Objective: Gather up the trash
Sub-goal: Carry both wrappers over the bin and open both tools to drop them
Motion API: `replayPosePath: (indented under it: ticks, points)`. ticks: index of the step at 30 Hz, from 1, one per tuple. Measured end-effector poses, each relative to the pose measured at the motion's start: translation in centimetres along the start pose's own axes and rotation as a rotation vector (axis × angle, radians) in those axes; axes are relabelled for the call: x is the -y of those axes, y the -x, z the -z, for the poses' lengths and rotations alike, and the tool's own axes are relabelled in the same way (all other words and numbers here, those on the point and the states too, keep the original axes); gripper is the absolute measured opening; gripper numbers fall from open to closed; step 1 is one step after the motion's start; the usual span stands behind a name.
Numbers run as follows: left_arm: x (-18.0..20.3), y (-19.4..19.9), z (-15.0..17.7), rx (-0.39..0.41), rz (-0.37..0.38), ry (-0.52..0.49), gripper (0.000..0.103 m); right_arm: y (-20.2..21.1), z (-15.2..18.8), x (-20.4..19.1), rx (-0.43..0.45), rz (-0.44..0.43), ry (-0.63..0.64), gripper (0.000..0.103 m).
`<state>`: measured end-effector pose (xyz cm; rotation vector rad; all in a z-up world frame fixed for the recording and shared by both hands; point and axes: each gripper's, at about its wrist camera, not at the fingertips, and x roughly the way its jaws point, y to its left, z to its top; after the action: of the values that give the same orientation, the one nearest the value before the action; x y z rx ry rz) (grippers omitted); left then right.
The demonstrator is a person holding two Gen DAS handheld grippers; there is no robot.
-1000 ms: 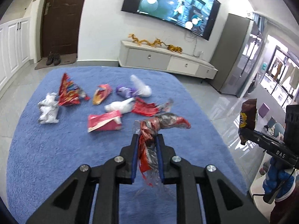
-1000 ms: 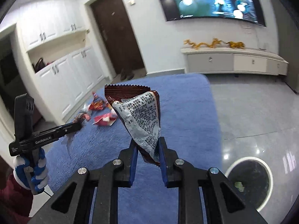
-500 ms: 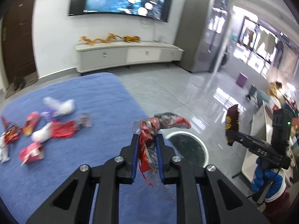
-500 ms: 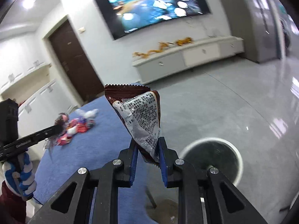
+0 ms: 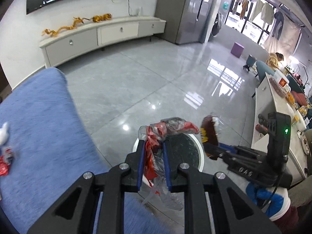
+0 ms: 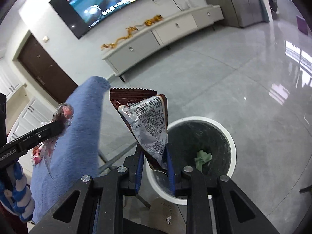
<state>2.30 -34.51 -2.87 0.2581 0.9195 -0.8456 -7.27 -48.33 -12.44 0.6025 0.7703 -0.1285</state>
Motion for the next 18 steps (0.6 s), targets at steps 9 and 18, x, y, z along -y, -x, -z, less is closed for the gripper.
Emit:
replayPosePath:
  ticks: [9,18]
  points:
    - [1.7,-4.7,-2.2,-0.026,0.102,0.062,0.054,-3.7,0.1,3.3,-0.075,0.119,-0.045,0.045]
    - [1.3,-3.0,-1.8,-0.005,0.088,0.052,0.057,-1.0,0.2,2.3,-0.042,0.161,-0.056,0.058]
